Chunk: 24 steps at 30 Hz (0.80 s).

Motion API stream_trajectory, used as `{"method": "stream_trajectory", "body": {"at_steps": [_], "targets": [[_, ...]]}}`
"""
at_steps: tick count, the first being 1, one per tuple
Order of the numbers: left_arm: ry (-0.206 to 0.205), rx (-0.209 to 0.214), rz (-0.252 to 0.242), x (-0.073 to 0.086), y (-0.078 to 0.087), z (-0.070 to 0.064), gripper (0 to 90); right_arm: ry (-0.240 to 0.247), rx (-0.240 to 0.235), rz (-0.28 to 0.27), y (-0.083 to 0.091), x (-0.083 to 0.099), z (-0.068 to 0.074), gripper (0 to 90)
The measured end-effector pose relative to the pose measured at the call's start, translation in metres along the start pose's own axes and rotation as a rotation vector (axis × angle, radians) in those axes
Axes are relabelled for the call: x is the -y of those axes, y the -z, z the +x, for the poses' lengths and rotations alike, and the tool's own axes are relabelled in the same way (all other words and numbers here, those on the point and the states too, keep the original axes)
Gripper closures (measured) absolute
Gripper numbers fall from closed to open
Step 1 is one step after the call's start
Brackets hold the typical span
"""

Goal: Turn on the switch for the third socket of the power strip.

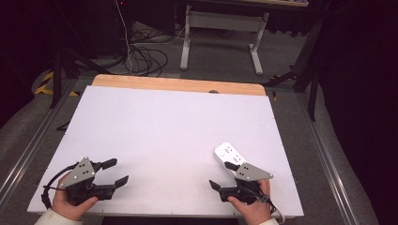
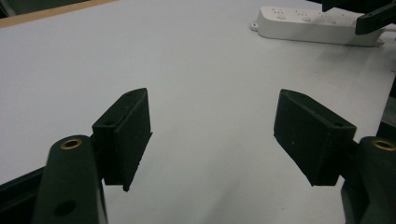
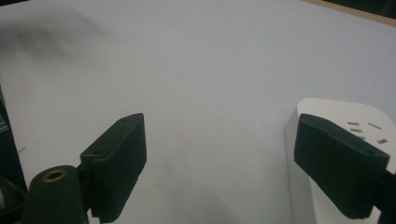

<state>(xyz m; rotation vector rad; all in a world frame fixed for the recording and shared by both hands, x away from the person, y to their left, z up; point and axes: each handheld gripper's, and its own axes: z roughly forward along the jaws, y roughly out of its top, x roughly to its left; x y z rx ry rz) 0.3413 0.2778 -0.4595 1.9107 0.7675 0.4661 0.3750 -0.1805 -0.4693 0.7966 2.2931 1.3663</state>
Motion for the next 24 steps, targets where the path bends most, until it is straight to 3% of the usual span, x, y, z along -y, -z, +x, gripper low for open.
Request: {"method": "stream_trajectory", "body": {"at_steps": [3,17,24], "targets": [[-0.017,-0.017,0.001,-0.0004,0.0005,-0.0006,27.9,0.001,-0.001,0.004,-0.0002,-0.0003,0.0007,17.9],[0.015,0.006,-0.018,-0.0006,0.002,0.0002,27.9,0.008,-0.011,0.0,0.0001,-0.0023,0.0027,18.3],[0.002,-0.009,-0.012,-0.0008,0.0021,0.0001,27.9,0.011,-0.015,0.0,0.0004,-0.0043,0.0036,18.3]]}}
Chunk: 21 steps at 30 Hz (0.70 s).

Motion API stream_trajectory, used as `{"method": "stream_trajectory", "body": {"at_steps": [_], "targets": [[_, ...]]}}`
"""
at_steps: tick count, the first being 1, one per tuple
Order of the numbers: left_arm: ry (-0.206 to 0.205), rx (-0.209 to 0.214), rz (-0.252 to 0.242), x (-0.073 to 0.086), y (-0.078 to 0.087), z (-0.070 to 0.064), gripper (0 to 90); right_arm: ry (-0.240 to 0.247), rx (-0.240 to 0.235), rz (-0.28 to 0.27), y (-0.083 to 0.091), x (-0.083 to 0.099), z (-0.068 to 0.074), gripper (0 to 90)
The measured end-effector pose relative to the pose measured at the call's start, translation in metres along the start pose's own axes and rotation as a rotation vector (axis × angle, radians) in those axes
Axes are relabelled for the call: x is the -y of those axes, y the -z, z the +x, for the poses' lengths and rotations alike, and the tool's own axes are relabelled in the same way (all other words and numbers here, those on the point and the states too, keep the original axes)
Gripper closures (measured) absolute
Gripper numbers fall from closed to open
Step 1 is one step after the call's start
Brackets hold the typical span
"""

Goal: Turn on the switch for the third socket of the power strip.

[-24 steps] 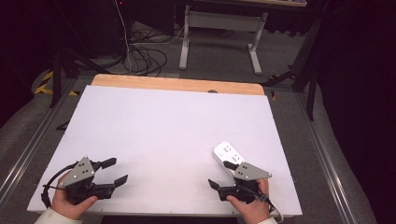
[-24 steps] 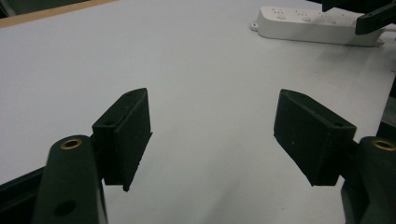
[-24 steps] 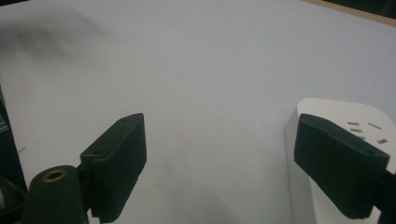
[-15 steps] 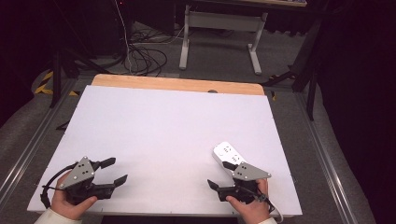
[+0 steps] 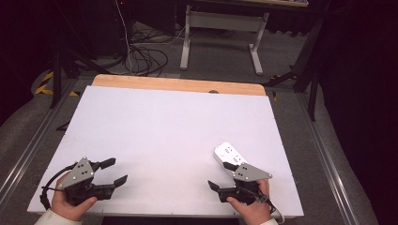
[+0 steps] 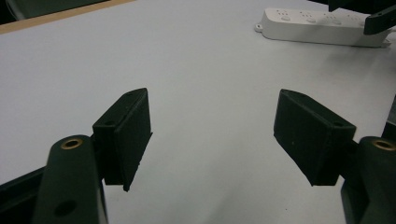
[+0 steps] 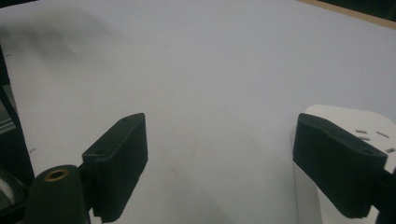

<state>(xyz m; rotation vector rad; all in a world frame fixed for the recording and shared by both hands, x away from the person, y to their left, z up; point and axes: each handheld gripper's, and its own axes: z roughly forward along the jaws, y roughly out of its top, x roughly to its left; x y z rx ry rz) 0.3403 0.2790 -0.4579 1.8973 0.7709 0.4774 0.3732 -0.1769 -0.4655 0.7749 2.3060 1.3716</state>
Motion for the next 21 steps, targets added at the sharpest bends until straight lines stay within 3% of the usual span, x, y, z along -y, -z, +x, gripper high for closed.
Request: {"method": "stream_trajectory", "body": {"at_steps": [8,21], "targets": [[-0.003,-0.006,0.007,0.0,0.0,-0.001,27.8,0.027,0.007,0.023,0.003,-0.011,0.002,20.6],[-0.004,-0.013,0.009,0.0,0.0,0.0,27.9,0.023,0.021,0.018,0.011,-0.03,-0.005,23.1]]}}
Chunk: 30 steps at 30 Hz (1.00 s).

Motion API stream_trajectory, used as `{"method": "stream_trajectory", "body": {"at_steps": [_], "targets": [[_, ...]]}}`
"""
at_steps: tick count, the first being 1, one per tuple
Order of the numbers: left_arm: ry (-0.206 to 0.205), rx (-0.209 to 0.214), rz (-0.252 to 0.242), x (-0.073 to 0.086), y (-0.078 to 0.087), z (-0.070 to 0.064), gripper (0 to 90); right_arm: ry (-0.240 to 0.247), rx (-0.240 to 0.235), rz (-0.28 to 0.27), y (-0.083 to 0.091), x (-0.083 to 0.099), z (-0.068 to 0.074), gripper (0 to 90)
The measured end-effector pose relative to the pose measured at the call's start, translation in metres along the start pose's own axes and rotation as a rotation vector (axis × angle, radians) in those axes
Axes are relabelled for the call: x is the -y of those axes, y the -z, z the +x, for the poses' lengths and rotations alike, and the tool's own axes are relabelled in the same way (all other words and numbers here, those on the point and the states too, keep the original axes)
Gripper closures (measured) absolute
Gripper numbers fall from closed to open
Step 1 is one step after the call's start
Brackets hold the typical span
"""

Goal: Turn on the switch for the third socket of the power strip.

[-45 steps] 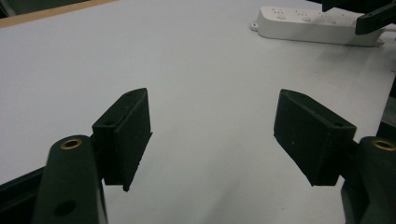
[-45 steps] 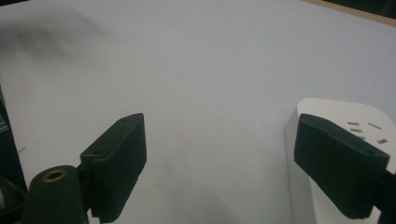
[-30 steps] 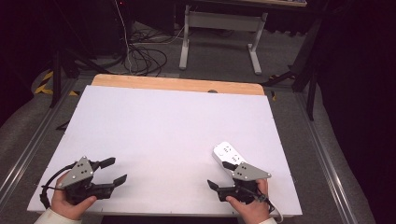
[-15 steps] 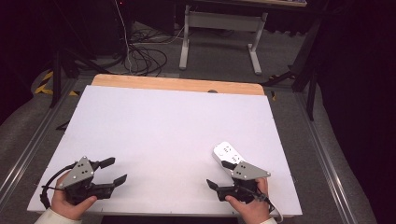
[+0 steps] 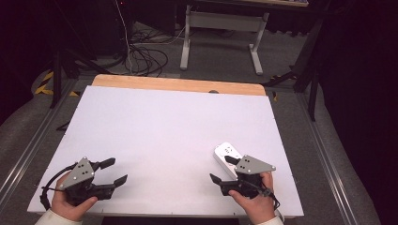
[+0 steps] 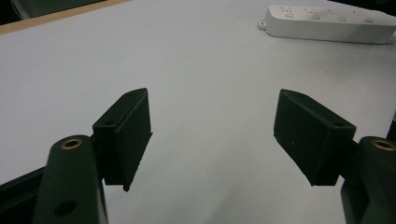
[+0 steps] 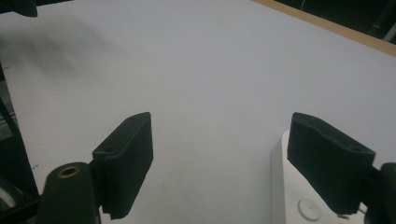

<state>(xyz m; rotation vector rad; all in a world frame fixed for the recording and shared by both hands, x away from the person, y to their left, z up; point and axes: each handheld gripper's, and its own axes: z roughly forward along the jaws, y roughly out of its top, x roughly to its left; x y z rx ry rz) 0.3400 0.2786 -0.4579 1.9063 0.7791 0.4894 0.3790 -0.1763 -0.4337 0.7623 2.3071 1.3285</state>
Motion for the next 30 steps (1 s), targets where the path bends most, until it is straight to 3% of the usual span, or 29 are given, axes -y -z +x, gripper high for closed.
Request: {"method": "stream_trajectory", "body": {"at_steps": [23,28,30], "targets": [[-0.01,-0.013,0.008,0.0,0.0,-0.001,28.1,-0.025,0.015,0.001,0.008,-0.022,-0.018,27.1],[-0.011,-0.011,0.012,0.0,0.0,-0.001,28.3,-0.028,0.022,0.025,0.009,-0.022,-0.023,38.3],[-0.01,-0.011,0.014,0.0,-0.001,-0.001,28.3,-0.01,0.019,0.058,0.01,-0.024,-0.027,51.4]]}}
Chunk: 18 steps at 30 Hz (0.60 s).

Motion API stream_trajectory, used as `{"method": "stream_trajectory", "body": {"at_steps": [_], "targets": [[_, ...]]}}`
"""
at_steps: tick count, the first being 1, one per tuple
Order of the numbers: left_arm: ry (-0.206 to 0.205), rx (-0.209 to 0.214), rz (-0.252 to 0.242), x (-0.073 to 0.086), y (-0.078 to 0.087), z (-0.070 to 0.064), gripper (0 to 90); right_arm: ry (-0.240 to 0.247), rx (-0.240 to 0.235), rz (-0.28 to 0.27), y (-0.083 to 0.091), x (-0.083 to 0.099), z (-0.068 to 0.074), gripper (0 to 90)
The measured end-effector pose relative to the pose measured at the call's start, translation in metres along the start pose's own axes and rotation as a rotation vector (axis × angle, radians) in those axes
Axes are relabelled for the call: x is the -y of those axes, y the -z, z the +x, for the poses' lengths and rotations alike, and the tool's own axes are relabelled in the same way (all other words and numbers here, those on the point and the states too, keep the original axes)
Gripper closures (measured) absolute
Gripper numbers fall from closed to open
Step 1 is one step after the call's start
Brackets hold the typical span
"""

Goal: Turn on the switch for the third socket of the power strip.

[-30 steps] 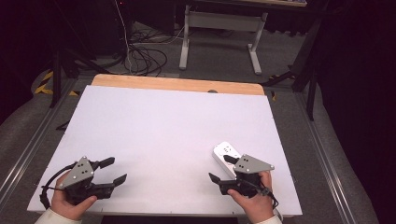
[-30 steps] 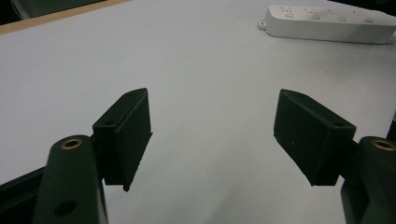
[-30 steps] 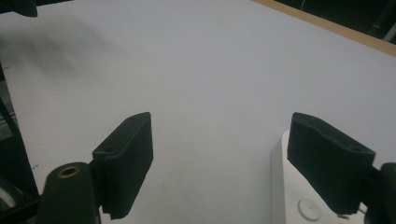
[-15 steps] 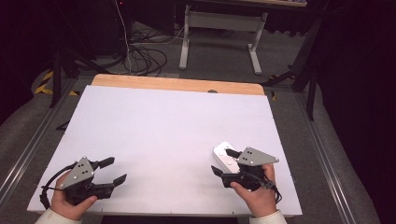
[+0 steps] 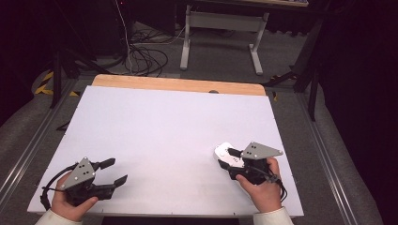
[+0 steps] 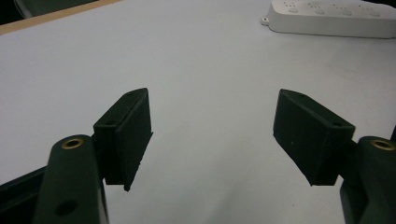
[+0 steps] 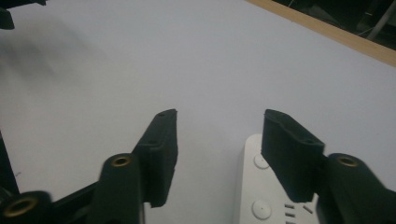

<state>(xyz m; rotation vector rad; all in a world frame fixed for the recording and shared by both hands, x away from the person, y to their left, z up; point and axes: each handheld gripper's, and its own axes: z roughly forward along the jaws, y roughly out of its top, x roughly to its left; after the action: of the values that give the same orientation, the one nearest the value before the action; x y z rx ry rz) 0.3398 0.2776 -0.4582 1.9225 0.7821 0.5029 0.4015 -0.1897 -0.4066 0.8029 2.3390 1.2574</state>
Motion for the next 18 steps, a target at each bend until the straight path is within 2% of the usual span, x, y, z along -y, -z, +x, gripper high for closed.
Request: {"method": "stream_trajectory", "body": {"at_steps": [2,3,4,5,6,7,8,9,13,18], "targets": [[-0.002,-0.001,-0.001,0.0,0.0,0.0,28.3,0.001,0.001,0.015,0.0,-0.001,-0.003,57.8],[-0.003,-0.001,-0.001,0.0,0.0,0.0,28.3,0.001,0.001,0.015,0.0,-0.001,-0.003,57.8],[0.001,-0.002,0.001,0.0,0.0,0.0,28.3,0.001,-0.003,0.031,0.0,-0.002,-0.006,65.1],[0.001,-0.002,0.002,0.0,0.0,0.0,28.3,0.001,-0.004,0.039,0.0,-0.002,-0.007,68.7],[0.001,-0.002,0.002,0.0,0.0,0.0,28.3,0.001,-0.004,0.039,0.0,-0.002,-0.007,68.7],[0.001,-0.003,0.002,0.0,0.0,0.0,28.3,0.0,-0.004,0.047,-0.001,-0.002,-0.009,73.6],[0.001,-0.003,0.002,0.0,0.0,0.0,28.4,-0.005,-0.001,0.075,-0.002,-0.003,-0.012,84.6],[0.0,-0.003,0.002,0.0,0.0,0.0,28.3,-0.006,0.003,0.086,-0.002,-0.003,-0.013,88.8],[-0.001,-0.006,0.008,0.0,-0.001,0.0,28.3,-0.018,0.019,0.108,-0.004,-0.002,-0.017,90.0],[0.0,-0.004,0.009,0.0,-0.001,0.001,28.4,-0.034,0.052,0.17,-0.009,0.0,-0.025,90.0]]}}
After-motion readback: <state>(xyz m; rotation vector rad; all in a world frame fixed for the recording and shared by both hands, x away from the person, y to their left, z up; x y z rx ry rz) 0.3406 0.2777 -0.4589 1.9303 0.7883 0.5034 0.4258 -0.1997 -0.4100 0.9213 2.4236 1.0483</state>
